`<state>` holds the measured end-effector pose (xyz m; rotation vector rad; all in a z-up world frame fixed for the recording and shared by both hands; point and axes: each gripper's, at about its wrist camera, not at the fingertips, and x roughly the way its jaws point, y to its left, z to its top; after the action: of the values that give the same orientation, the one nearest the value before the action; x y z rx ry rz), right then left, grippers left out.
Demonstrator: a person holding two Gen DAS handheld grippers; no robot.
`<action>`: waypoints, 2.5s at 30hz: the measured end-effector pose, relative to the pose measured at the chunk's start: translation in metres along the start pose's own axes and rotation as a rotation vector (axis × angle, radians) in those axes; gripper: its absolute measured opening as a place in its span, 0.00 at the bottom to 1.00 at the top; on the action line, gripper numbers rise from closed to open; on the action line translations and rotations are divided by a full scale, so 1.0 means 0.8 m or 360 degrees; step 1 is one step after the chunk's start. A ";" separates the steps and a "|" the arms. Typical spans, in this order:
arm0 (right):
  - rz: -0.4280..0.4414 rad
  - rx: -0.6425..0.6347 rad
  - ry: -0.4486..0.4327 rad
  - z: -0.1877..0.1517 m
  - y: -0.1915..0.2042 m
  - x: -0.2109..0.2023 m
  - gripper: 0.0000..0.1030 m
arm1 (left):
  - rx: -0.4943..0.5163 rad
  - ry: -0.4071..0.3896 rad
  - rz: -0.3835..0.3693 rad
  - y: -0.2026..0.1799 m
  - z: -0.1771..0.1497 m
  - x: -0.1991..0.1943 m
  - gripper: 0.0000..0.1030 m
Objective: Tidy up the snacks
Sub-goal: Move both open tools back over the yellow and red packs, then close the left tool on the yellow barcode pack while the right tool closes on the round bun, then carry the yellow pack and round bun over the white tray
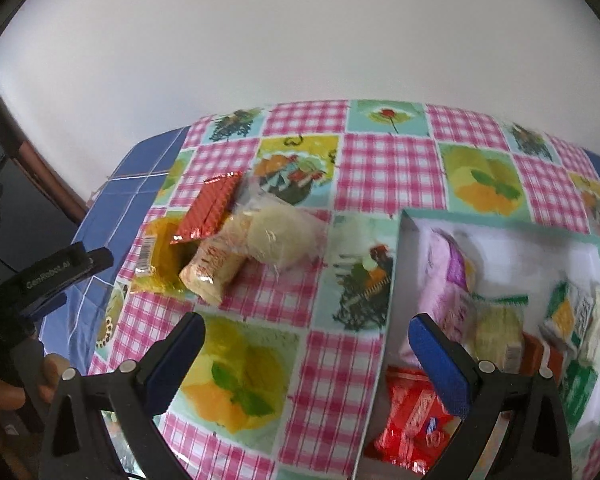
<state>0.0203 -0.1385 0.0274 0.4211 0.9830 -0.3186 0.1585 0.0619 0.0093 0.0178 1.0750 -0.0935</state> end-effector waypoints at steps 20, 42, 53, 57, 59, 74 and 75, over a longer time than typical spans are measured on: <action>0.0146 0.0204 0.0207 0.082 0.005 0.117 0.96 | 0.0055 0.0058 -0.0046 -0.022 0.022 0.074 0.96; 0.0153 0.0299 0.0271 0.081 -0.002 0.137 0.69 | 0.0103 0.0117 -0.0135 -0.041 0.014 0.105 0.73; 0.0106 0.0241 0.0273 0.071 0.000 0.124 0.67 | 0.0130 0.0127 -0.0144 -0.048 0.008 0.100 0.41; 0.0101 0.0221 0.0275 0.062 0.003 0.114 0.64 | 0.0098 0.0149 -0.0123 -0.041 0.003 0.097 0.40; 0.0113 0.0226 0.0282 0.058 0.003 0.111 0.63 | 0.0079 0.0162 -0.0131 -0.037 0.001 0.095 0.40; 0.0155 0.0264 0.0130 0.012 -0.010 0.017 0.62 | 0.0074 0.0089 -0.0187 -0.063 -0.017 0.016 0.40; 0.0147 0.0268 0.0127 0.009 -0.013 0.013 0.62 | 0.0087 0.0081 -0.0187 -0.067 -0.020 0.010 0.40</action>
<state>0.0261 -0.1515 0.0203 0.6345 1.0150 -0.3035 0.1436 0.0094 -0.0035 0.0061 1.1241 -0.2292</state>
